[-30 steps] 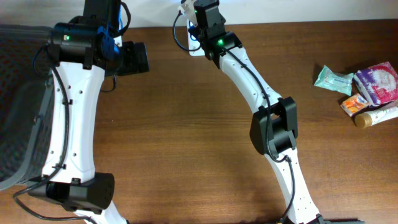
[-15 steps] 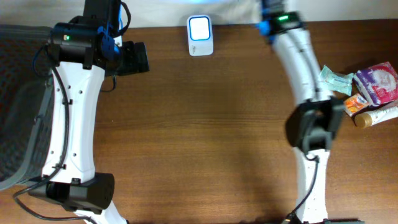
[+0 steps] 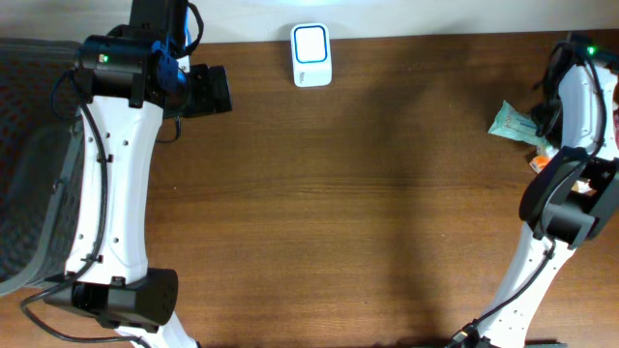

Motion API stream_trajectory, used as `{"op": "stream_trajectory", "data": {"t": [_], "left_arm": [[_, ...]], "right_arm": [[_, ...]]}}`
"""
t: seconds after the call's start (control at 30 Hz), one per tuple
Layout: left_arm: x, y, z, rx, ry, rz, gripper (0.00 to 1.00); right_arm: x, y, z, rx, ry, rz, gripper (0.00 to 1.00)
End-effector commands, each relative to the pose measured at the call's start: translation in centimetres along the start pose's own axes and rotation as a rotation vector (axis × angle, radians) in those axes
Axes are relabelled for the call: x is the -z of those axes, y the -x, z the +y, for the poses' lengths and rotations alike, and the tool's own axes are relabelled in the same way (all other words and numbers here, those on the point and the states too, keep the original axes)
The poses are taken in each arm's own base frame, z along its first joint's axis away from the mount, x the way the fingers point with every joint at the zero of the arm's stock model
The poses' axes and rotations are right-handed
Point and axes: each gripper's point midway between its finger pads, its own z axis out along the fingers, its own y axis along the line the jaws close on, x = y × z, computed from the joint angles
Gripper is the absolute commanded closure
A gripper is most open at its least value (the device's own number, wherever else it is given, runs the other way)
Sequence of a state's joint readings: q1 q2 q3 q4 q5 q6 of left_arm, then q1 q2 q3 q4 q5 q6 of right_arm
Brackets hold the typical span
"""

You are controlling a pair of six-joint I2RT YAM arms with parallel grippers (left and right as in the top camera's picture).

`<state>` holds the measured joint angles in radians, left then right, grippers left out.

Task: Scan the item barcode
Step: 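Carry the Kleenex pack to the right edge and release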

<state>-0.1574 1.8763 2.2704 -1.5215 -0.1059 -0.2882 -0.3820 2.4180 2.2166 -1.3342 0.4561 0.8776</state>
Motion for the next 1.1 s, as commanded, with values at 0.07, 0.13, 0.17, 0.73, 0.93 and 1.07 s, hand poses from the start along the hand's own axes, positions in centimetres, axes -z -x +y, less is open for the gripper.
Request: {"op": "stream_trajectory", "data": {"t": [0.07,0.13,0.17,0.73,0.93,1.07], "left_arm": [[0.4,0.2,0.2,0.008,0.004,-0.016,0.01],[0.4,0.2,0.2,0.008,0.004,-0.016,0.01],[0.4,0.2,0.2,0.007,0.004,-0.016,0.01],[0.4,0.2,0.2,0.008,0.004,-0.016,0.01],[0.4,0.2,0.2,0.008,0.004,-0.016,0.01],[0.4,0.2,0.2,0.008,0.004,-0.016,0.01]], "right_arm": [[1.4,0.9,0.6,0.111,0.047,-0.044,0.63],[4.2,2.2,0.3,0.096,0.088,-0.081,0.39],[5.7,2.8,-0.1,0.082,0.113,-0.098,0.3],[30.4,-10.5,-8.2,0.385,0.516,-0.14,0.01],[36.2,-20.8,-7.2,0.839,0.779,-0.075,0.02],[36.4,-21.5,-7.2,0.876,0.793,-0.072,0.01]]}}
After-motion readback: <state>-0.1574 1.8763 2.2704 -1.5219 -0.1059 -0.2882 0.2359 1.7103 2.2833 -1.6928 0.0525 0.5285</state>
